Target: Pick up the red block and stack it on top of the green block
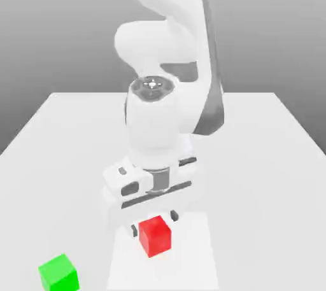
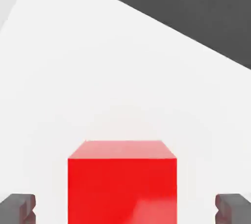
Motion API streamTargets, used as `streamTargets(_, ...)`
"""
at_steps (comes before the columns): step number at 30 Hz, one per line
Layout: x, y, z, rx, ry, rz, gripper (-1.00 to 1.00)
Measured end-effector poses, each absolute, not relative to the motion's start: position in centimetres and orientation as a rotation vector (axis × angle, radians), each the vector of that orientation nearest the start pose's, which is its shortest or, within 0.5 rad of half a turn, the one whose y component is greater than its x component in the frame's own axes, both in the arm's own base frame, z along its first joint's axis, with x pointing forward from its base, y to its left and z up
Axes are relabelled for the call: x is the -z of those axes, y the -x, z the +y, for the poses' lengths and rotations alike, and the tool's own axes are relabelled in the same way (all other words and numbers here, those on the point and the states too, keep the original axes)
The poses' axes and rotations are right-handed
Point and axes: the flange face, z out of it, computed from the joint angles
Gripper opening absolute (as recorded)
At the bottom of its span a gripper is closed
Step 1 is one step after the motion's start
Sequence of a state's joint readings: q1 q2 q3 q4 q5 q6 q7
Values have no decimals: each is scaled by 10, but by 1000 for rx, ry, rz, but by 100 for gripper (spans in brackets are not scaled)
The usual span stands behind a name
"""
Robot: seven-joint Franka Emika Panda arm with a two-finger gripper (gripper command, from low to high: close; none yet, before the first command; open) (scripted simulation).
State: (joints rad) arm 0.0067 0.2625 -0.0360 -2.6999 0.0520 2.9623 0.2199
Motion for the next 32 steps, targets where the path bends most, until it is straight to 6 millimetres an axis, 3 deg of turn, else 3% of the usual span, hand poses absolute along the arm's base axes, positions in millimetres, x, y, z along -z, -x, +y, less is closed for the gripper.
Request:
streamTargets(7,-147,-399,-16,-2,3107,468,-100)
streamTargets(13,-202,-400,-17,-2,3105,475,-100)
streamTargets(19,-226,-448,-92,-4,2959,1032,-100)
streamTargets(24,-242,-481,-171,-2,2750,1513,-100)
streamTargets(28,-198,-486,-187,-1,2705,1595,-100)
streamTargets(29,-188,-485,-187,-1,2704,1598,100)
streamTargets(32,-188,-485,-187,-1,2704,1598,100)
